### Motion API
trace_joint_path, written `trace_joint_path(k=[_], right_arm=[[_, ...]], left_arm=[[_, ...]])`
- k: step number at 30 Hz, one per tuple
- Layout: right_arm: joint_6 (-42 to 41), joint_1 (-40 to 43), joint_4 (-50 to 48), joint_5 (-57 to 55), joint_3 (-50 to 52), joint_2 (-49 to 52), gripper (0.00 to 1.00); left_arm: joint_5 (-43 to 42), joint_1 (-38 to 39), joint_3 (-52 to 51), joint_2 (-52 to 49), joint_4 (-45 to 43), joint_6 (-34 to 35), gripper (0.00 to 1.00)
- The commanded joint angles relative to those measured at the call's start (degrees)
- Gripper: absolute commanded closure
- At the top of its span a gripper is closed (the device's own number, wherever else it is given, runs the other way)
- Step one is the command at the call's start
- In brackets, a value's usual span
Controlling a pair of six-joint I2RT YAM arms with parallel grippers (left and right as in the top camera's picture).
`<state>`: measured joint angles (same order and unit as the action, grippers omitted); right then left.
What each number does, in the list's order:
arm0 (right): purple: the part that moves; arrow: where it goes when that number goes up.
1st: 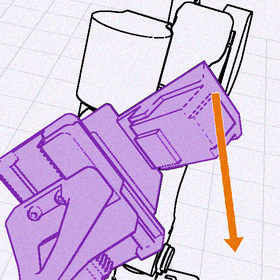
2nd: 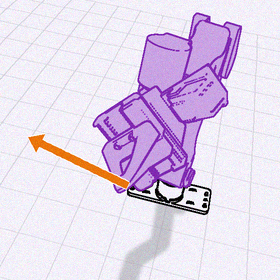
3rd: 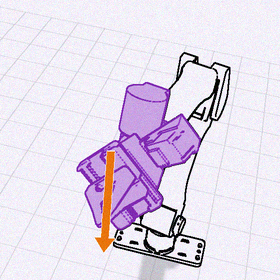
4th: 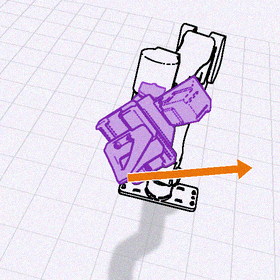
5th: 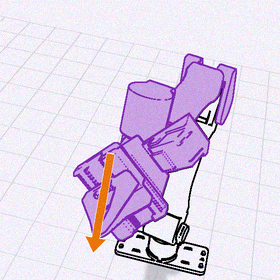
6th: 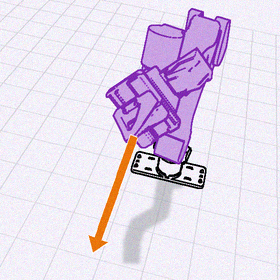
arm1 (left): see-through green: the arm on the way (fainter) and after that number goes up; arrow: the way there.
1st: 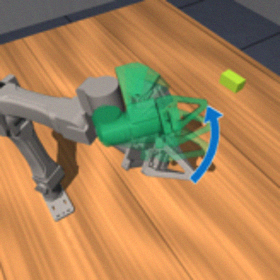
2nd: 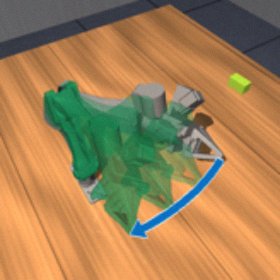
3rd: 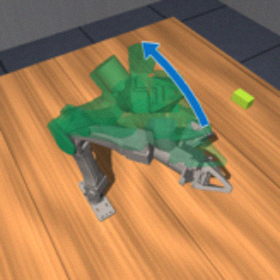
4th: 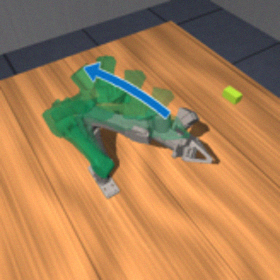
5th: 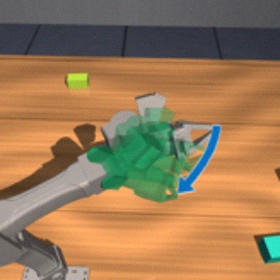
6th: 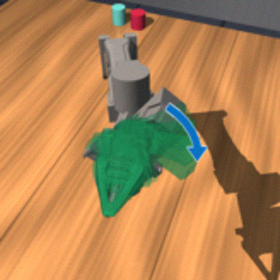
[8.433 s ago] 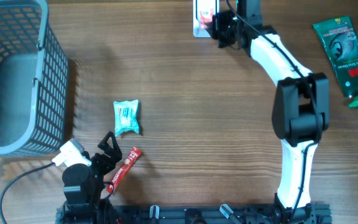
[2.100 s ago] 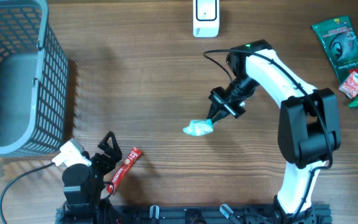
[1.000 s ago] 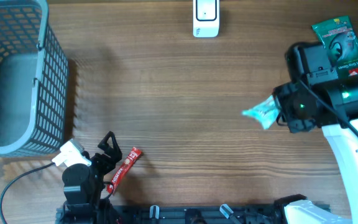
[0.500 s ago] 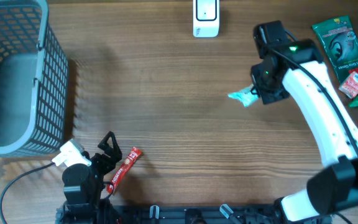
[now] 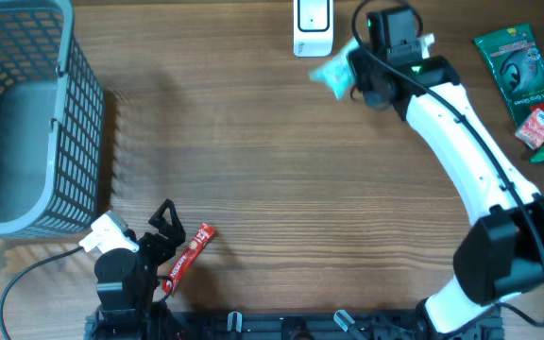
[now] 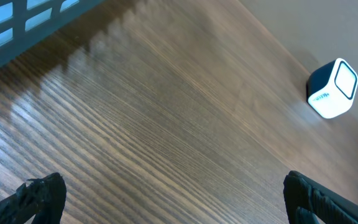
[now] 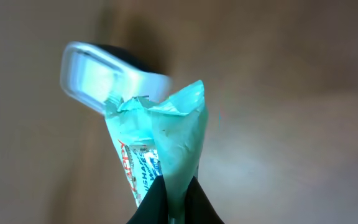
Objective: Scan the item barcode
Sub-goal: 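Hold the wipes pack barcode under the scanner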
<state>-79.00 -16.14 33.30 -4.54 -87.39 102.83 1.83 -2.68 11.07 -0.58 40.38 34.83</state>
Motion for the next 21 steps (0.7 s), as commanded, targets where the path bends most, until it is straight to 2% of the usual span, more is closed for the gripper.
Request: trace_joint_path(k=[1, 4, 9, 11, 14, 21], right_arm=[[-0.46, -0.20, -10.36, -0.92, -0.22, 5.64, 0.96], [-0.26, -0.31, -19.74, -0.07, -0.22, 10.25, 0.96], [13.46, -0.35, -43.50, -0.11, -0.24, 17.66, 0.95], [16.44, -0.42, -51.69, -0.37, -0.24, 20.15, 0.95], [12.63, -0.39, -52.96, -3.98, -0.28, 21.70, 0.95], [13.00, -0.39, -55.36, -5.75, -0.31, 24.13, 0.95]], left_arm=[[0.59, 0.33, -0.59, 0.04, 0.04, 0.35, 0.00], [0.59, 0.33, -0.59, 0.04, 0.04, 0.35, 0.00], [0.59, 0.33, -0.59, 0.04, 0.04, 0.35, 0.00], [0.59, 0.33, -0.59, 0.04, 0.04, 0.35, 0.00], [0.59, 0.33, -0.59, 0.04, 0.04, 0.35, 0.00], [0.59, 0.33, -0.59, 0.04, 0.04, 0.35, 0.00]])
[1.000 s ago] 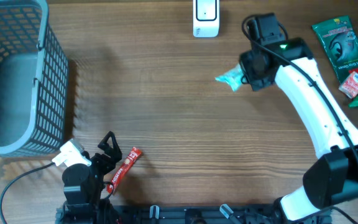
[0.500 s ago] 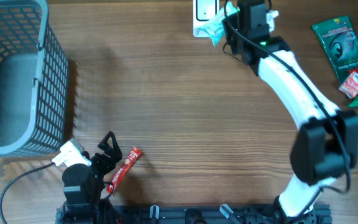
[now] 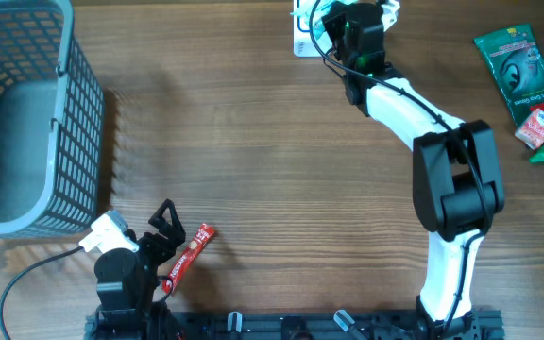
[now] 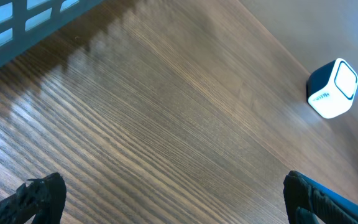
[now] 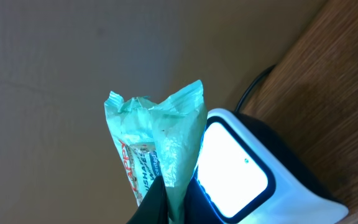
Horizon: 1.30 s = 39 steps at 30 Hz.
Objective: Scan the item barcode
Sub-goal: 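Hold the wipes pack barcode under the scanner, then carry the wipes pack right and set it by the snack box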
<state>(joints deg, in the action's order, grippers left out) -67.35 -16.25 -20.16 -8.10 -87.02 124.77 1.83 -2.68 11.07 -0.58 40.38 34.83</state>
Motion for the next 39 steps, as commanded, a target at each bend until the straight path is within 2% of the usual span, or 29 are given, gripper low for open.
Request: trace_joint_path(k=[1, 4, 6, 9, 14, 19, 22, 27, 29, 30, 32, 34, 36, 39], right_arm=[[1.38, -0.28, -2.21, -2.19, -0.72, 2.34, 0.95], [3.30, -0.20, -1.16, -3.50, -0.72, 1.97, 0.95], [10.34, 0.22, 0.17, -4.02, -0.72, 0.11, 0.95], [16.31, 1.25, 4.28, -6.91, -0.72, -3.85, 0.96], [16.33, 5.55, 20.65, -15.34, -0.72, -11.15, 0.96], [16.33, 12.59, 34.40, -23.76, -0.68, -12.31, 0.95], [16.39, 18.32, 39.08, -25.33, -0.61, -10.64, 0.96], [18.43, 27.28, 40.13, -24.59, -0.61, -5.92, 0.95], [20.13, 30.05, 40.33, -23.12, -0.61, -3.96, 0.89], [20.57, 30.95, 40.41, -22.29, -0.61, -3.34, 0.84], [21.05, 33.09, 40.17, -19.39, -0.61, -2.60, 0.66], [24.09, 34.51, 40.09, -16.72, -1.51, -3.67, 0.59], [27.56, 34.71, 39.82, -15.23, -2.78, -5.68, 0.37], [33.79, 34.12, 40.74, -11.28, -4.33, -10.75, 0.17]], left_arm=[[0.59, 0.33, -0.59, 0.04, 0.04, 0.35, 0.00], [0.61, 0.33, -0.59, 0.04, 0.04, 0.35, 0.00], [0.61, 0.33, -0.59, 0.04, 0.04, 0.35, 0.00], [0.59, 0.33, -0.59, 0.04, 0.04, 0.35, 0.00], [0.59, 0.33, -0.59, 0.04, 0.04, 0.35, 0.00], [0.61, 0.33, -0.59, 0.04, 0.04, 0.35, 0.00], [0.59, 0.33, -0.59, 0.04, 0.04, 0.35, 0.00], [0.59, 0.33, -0.59, 0.04, 0.04, 0.35, 0.00], [0.59, 0.33, -0.59, 0.04, 0.04, 0.35, 0.00], [0.59, 0.33, -0.59, 0.04, 0.04, 0.35, 0.00], [0.59, 0.33, -0.59, 0.04, 0.04, 0.35, 0.00], [0.61, 0.33, -0.59, 0.04, 0.04, 0.35, 0.00], [0.59, 0.33, -0.59, 0.04, 0.04, 0.35, 0.00], [0.61, 0.33, -0.59, 0.04, 0.04, 0.35, 0.00]])
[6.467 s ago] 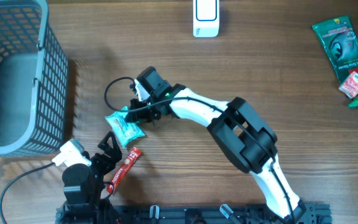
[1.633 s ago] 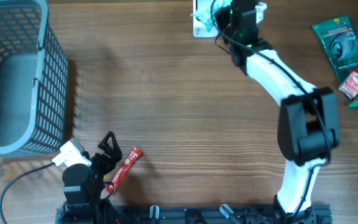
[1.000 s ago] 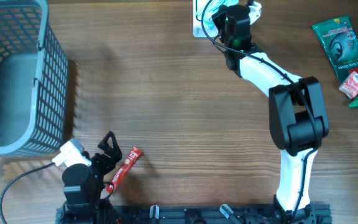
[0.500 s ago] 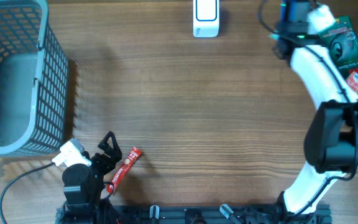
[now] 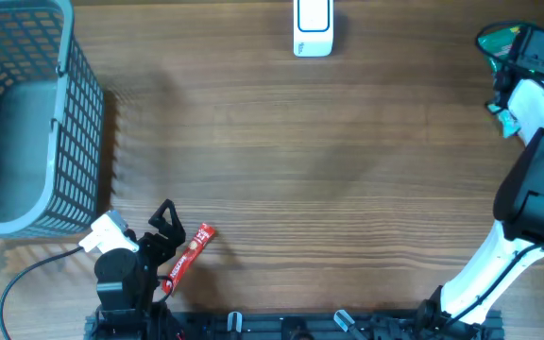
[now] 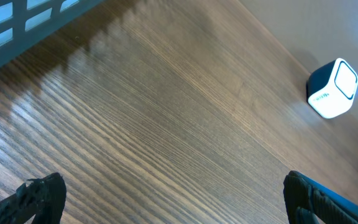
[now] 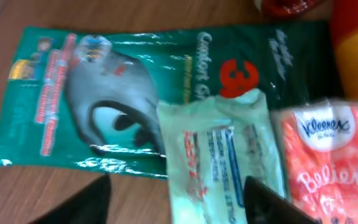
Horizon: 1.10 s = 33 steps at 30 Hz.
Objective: Scan the item barcode
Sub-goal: 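Carry the wipes pack right and set it by the snack box, then swing the right gripper down and grasp the red Nescafe stick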
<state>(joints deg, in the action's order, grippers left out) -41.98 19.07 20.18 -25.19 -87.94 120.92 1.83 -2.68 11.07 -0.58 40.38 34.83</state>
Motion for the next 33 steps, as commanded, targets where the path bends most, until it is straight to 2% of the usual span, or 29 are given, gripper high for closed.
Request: trace_joint_path(k=[1, 5, 10, 12, 15, 17, 19, 25, 29, 30, 33], right_arm=[[9.22, -1.55, 1.29, 8.63, -3.41, -8.96, 0.13], [8.79, -3.74, 8.20, 24.41, -3.41, -16.31, 0.01], [4.44, -8.44, 17.03, 47.69, -3.41, -19.82, 0.00], [2.25, -11.82, 22.62, 53.70, -3.23, -19.58, 0.00], [1.31, -17.53, 28.70, 54.25, -1.90, -19.17, 0.03], [1.55, -22.05, 31.50, 54.21, -0.31, -19.12, 0.08], [1.53, -29.16, 33.24, 54.18, 2.32, -19.12, 0.12], [1.55, -43.80, 27.61, 53.44, 9.66, -19.12, 0.13], [4.61, -51.67, 21.27, 54.29, 15.98, -19.12, 0.35], [5.31, -53.20, 19.45, 54.14, 17.55, -19.12, 0.45], [5.70, -56.70, 13.64, 53.77, 21.84, -19.12, 0.96]], left_arm=[[0.59, 0.33, -0.59, 0.04, 0.04, 0.35, 0.00], [0.59, 0.33, -0.59, 0.04, 0.04, 0.35, 0.00], [0.61, 0.33, -0.59, 0.04, 0.04, 0.35, 0.00], [0.59, 0.33, -0.59, 0.04, 0.04, 0.35, 0.00], [0.59, 0.33, -0.59, 0.04, 0.04, 0.35, 0.00], [0.61, 0.33, -0.59, 0.04, 0.04, 0.35, 0.00], [0.59, 0.33, -0.59, 0.04, 0.04, 0.35, 0.00], [0.61, 0.33, -0.59, 0.04, 0.04, 0.35, 0.00], [0.59, 0.33, -0.59, 0.04, 0.04, 0.35, 0.00], [0.61, 0.33, -0.59, 0.04, 0.04, 0.35, 0.00], [0.59, 0.33, -0.59, 0.04, 0.04, 0.35, 0.00]])
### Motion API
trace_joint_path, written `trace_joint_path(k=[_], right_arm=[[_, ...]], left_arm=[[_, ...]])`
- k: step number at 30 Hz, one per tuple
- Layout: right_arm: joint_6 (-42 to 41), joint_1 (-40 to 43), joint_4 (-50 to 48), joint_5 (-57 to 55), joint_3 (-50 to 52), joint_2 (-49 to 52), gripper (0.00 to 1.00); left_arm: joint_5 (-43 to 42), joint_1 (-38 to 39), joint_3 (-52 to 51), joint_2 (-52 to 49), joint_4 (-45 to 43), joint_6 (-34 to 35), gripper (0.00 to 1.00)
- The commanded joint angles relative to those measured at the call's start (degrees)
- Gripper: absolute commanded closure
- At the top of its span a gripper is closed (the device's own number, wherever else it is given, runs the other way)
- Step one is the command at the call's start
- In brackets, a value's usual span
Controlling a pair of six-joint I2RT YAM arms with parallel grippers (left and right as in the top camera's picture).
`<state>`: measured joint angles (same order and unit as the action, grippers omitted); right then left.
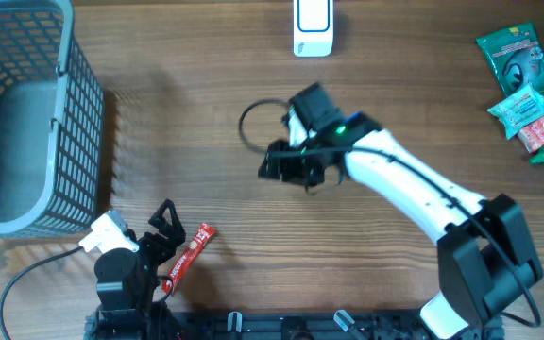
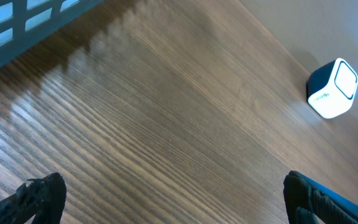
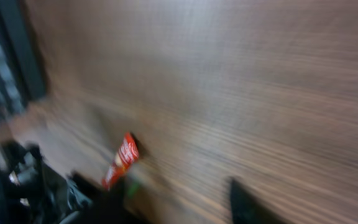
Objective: Scan the item barcode
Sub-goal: 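Swing the right gripper down and grasp the red Nescafe stick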
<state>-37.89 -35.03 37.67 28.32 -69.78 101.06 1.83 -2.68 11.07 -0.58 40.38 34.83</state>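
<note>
The white barcode scanner (image 1: 312, 24) stands at the table's far edge, and its lit window (image 2: 333, 88) shows in the left wrist view. A red snack stick (image 1: 189, 257) lies at the front left, blurred in the right wrist view (image 3: 122, 160). My right gripper (image 1: 286, 173) hangs open and empty over the middle of the table, its fingers (image 3: 241, 196) turned toward the stick. My left gripper (image 1: 163, 231) rests open just left of the stick, with nothing between its fingers (image 2: 39, 196). The stick is out of sight in the left wrist view.
A grey mesh basket (image 1: 26, 113) fills the left side. At the far right lie a dark green pouch (image 1: 518, 61), a light green packet (image 1: 519, 106), a red tissue pack (image 1: 541, 127) and a yellow bottle.
My right gripper was open over the pile at the far right. It is now over the table's middle, facing the red stick, still open and empty. The left arm has not moved.
My right gripper was shut on the light green packet near the scanner, then held it in front of the scanner's window. Later the packet lay on the pile at the far right with the gripper open above it. Now the gripper is empty at mid-table.
</note>
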Motion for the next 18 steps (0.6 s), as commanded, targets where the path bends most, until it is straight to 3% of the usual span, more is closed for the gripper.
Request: trace_joint_path(k=[1, 4, 8, 12, 18], right_arm=[[1.16, -3.37, -4.98, 0.55, 4.44, 0.74, 0.96], [-0.90, -4.46, -9.29, 5.95, 5.84, 0.74, 0.96], [5.38, -5.29, -15.58, 19.10, 7.32, 0.76, 0.96], [4.59, -7.15, -17.86, 21.33, 9.66, 0.81, 0.96], [-3.13, -11.41, -27.76, 21.62, 14.47, 0.85, 0.96]], left_arm=[[0.59, 0.33, -0.59, 0.04, 0.04, 0.35, 0.00], [0.59, 0.33, -0.59, 0.04, 0.04, 0.35, 0.00], [0.59, 0.33, -0.59, 0.04, 0.04, 0.35, 0.00], [0.59, 0.33, -0.59, 0.04, 0.04, 0.35, 0.00], [0.59, 0.33, -0.59, 0.04, 0.04, 0.35, 0.00]])
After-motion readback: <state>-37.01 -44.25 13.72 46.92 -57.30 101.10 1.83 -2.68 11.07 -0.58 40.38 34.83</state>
